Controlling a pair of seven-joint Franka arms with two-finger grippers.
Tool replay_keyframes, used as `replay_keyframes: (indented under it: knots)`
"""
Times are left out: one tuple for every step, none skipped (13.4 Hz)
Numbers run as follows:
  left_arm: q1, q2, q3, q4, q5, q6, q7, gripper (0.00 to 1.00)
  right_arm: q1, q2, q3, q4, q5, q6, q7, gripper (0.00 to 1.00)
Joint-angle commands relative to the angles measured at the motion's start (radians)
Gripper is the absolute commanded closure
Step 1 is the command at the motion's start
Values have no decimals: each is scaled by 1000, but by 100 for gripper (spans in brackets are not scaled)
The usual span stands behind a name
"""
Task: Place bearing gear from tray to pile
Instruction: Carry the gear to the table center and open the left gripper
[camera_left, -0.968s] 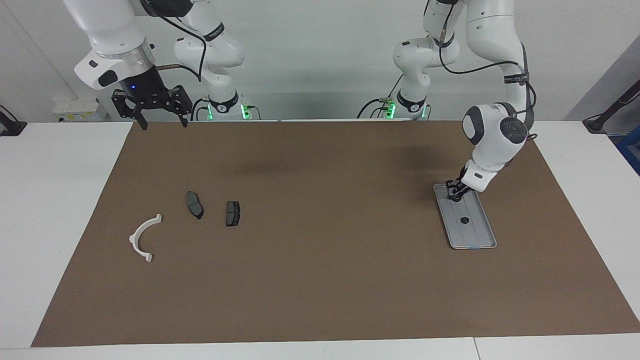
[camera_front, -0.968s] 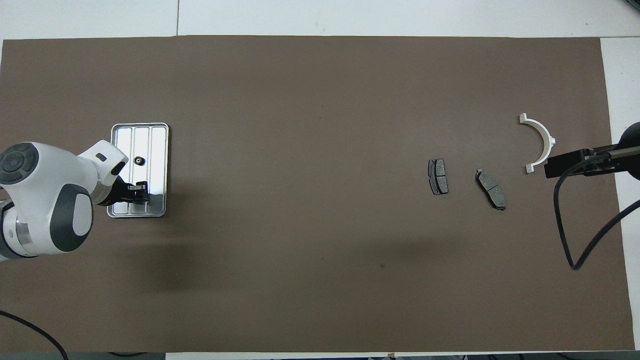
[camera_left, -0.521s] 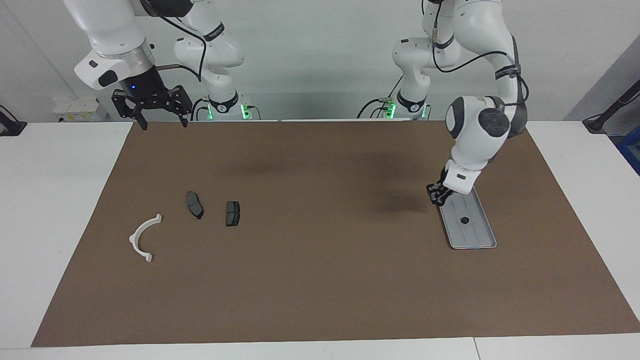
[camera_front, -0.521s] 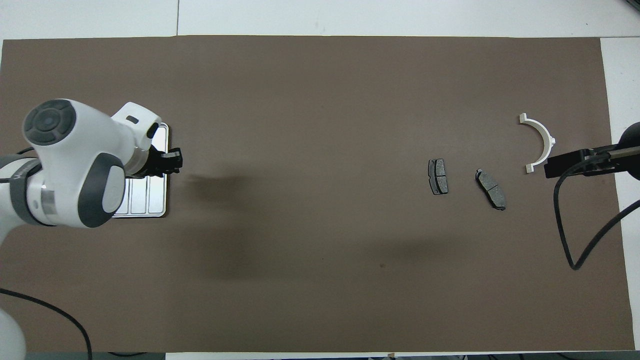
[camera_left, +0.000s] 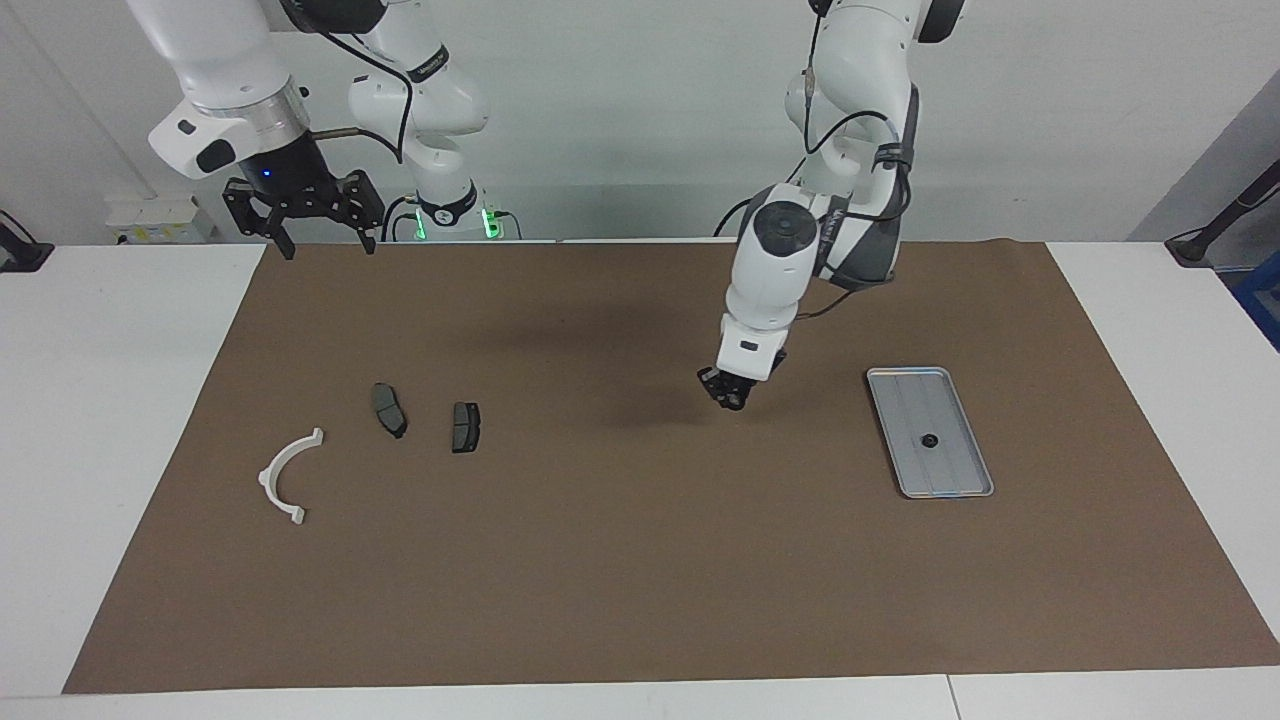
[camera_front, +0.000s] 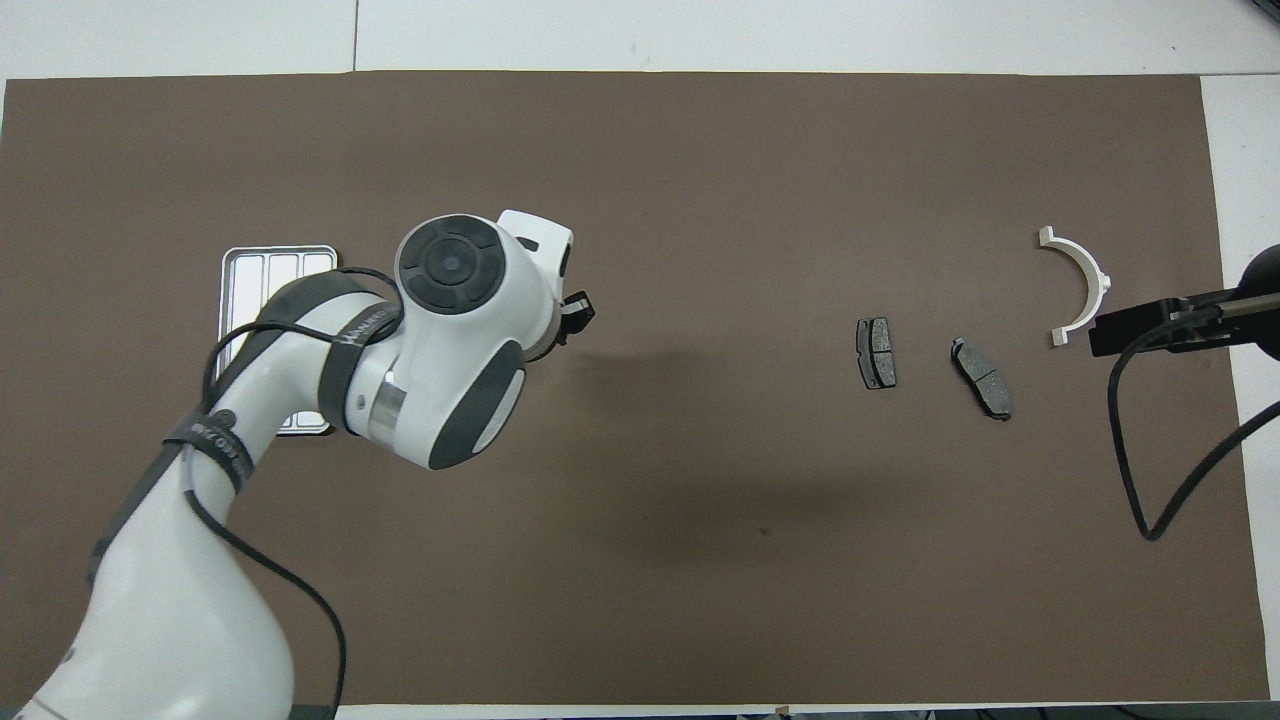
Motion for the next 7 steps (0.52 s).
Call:
replay_keyframes:
  knots:
    - [-55, 95, 20, 84, 19, -20, -64, 85, -7, -30, 5, -37, 14, 17, -2, 0]
    - [-60, 95, 20, 66, 31, -6, -67, 85, -7, -30, 5, -37, 14, 17, -2, 0]
    - [-60, 95, 20, 42, 33, 12, -73, 84, -7, -30, 5, -36, 14, 17, -2, 0]
    - [-62, 95, 20, 23, 34, 25, -73, 83, -7, -30, 5, -36, 14, 17, -2, 0]
    - [-62, 95, 20, 14, 34, 37, -73, 81, -7, -30, 5, -37, 14, 17, -2, 0]
    - [-60, 95, 20, 5, 34, 61, -73, 80, -7, -30, 5, -37, 14, 17, -2, 0]
    - [-60, 95, 20, -11, 34, 83, -75, 80, -7, -30, 5, -37, 14, 17, -2, 0]
